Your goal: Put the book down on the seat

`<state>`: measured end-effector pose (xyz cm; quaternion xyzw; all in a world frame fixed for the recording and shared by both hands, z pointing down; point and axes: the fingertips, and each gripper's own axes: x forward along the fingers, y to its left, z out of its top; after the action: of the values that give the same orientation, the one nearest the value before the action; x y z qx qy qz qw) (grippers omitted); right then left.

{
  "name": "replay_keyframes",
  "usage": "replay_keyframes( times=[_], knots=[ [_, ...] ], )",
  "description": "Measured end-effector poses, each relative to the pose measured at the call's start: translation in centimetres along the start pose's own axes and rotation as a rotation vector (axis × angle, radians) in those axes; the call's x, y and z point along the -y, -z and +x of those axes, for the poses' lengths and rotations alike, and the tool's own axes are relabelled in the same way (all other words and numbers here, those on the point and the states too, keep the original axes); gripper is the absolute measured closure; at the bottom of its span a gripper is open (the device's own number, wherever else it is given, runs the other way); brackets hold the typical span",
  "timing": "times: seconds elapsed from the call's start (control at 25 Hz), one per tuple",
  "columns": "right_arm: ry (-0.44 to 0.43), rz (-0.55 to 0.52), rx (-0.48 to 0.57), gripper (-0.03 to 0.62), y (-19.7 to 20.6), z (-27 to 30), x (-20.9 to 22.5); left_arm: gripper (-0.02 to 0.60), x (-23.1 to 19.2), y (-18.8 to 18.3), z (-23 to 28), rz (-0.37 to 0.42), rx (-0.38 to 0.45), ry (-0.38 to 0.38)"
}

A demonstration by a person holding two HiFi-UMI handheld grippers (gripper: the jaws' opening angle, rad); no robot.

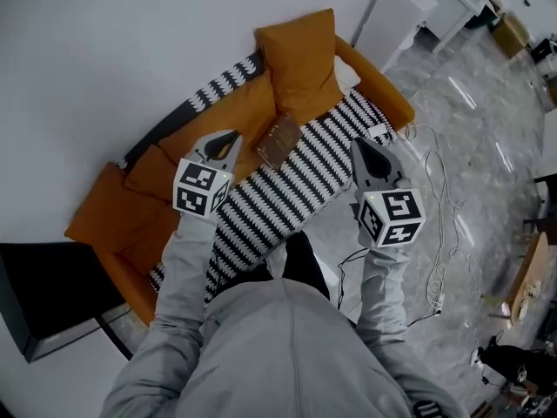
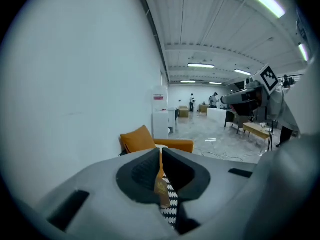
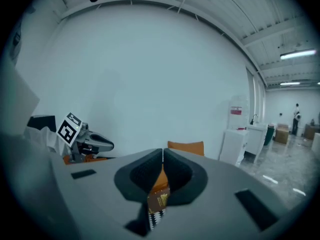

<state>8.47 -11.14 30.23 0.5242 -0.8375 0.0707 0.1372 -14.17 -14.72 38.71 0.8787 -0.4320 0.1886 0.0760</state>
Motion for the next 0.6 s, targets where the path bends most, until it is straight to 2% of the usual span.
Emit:
replay_keyframes(
  times=[0.2, 0.36, 0.6],
  knots=[
    [-0.006, -0.056, 0.066, 0.564, -3.5, -2.2, -1.0, 0.547, 1.4, -5.6, -2.8, 0.062, 0.111, 0.002],
    [-0.003, -0.088, 0.108, 0.565, -5.7, -4.9, -2.0, 0.548, 3.2, -9.3, -5.2, 0.142, 0.171, 0.014],
    [0.004, -0.141, 0.161, 0.565, -7.7, -8.2, -3.5, 0.549, 6.1, -12.7, -9.0, 0.253, 0.232, 0.015]
  ],
)
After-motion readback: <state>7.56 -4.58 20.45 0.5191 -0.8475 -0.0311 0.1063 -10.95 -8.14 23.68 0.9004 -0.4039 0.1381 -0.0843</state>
